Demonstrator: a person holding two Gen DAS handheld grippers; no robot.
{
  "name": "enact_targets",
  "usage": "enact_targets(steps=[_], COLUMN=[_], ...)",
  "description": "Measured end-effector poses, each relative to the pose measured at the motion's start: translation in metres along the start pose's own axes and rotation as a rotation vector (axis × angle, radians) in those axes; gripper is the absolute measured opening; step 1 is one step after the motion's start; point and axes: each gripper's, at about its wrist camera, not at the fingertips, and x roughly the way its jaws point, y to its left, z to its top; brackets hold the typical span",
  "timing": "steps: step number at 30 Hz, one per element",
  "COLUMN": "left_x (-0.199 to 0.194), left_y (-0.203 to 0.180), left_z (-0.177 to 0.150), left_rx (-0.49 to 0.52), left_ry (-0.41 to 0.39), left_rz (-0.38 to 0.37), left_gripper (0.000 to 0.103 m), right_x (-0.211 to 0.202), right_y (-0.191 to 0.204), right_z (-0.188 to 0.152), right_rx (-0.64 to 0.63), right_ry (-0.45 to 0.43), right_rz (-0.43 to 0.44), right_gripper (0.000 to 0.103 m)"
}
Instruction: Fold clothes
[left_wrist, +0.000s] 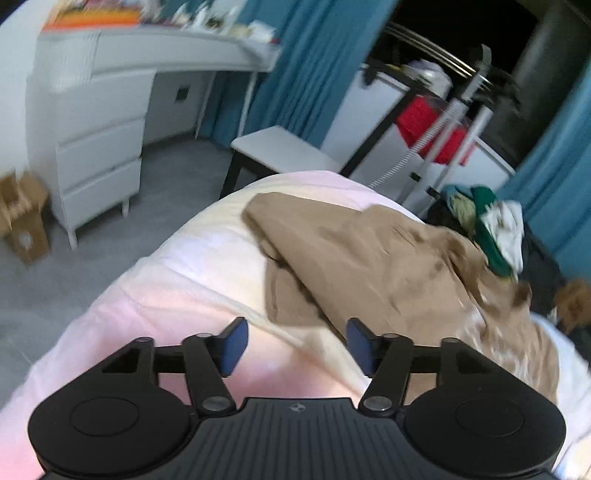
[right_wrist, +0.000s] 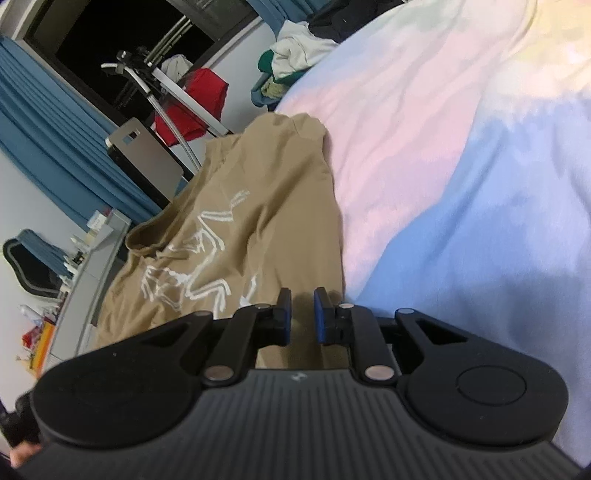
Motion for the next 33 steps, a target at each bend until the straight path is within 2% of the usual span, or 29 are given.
enact_targets(steps=[2, 4, 7, 9, 14, 17, 21, 26, 29, 33], left_x=[-0.013, -0.028, -0.037, -0.033, -0.004, 0.020, 0.061, 0.106, 0.133, 0.170], left_y=[-0.015, -0.037, -0.077, -0.109, -0.203, -0.268, -0.352, -0.438, -0.476, -0.502], left_z=[-0.010, -0.022, -0.044, -0.061, -0.104, -0.125, -0.150, -0.175, -0.190, -0.204], left_rx=[0.042, 0.118, 0.275, 0.379, 0.567, 0.657, 0.784, 0.954, 1.064, 1.156], left_ry=[-0.001, -0.033, -0.092, -0.087, -0.045, -0.052, -0.044, -0.113, -0.151, -0.140], left_rz=[-0.021, -0.041, -0.053, -0.084, -0.183, -0.249, -0.285, -0.268, -0.200, -0.108], left_gripper=[0.066, 0.070, 0.074, 0.074, 0.072, 0.071, 0.066, 0.067, 0.067, 0.064], right_x=[-0.003, -0.010, -0.025, -0.036, -0.059, -0.066, -0.075, -0.072, -0.065, -0.058], right_y=[0.001, 0.003, 0.011, 0.016, 0.007, -0.007, -0.027, -0.046, -0.054, -0.061], right_z=[0.004, 0.007, 0.012, 0.015, 0.026, 0.033, 0.042, 0.050, 0.053, 0.055], right_rx=[0.009, 0.009, -0.027, -0.056, -0.049, -0.009, 0.039, 0.086, 0.118, 0.143], right_ry=[-0.002, -0.014, -0.050, -0.082, -0.147, -0.167, -0.203, -0.238, -0.231, -0.227], right_rz=[0.021, 0.026, -0.001, -0.021, -0.067, -0.098, -0.123, -0.156, -0.152, -0.145], right_gripper=[0.017, 0.017, 0.017, 0.017, 0.017, 0.017, 0.017, 0.017, 0.017, 0.017])
